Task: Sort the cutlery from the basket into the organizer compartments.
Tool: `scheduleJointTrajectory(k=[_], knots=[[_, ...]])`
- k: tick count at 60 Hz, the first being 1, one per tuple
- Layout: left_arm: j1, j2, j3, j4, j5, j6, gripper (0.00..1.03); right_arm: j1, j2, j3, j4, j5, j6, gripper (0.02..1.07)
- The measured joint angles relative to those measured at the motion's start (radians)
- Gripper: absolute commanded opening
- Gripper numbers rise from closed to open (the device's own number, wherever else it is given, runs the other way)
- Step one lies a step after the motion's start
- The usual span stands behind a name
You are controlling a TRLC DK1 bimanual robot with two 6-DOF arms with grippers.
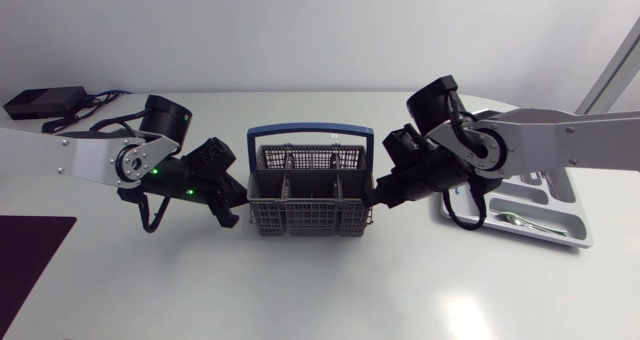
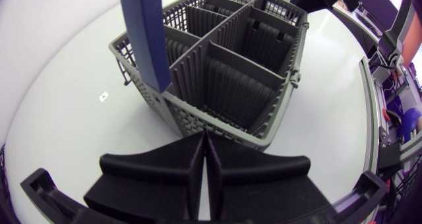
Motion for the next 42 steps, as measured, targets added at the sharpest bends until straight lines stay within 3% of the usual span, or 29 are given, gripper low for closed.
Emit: scheduleJointTrajectory(k=[42], knots=[[0.005,0.000,0.000,0.004,-0.001,0.000,0.04,0.000,0.026,0.024,0.011,0.026,0.006,0.08]])
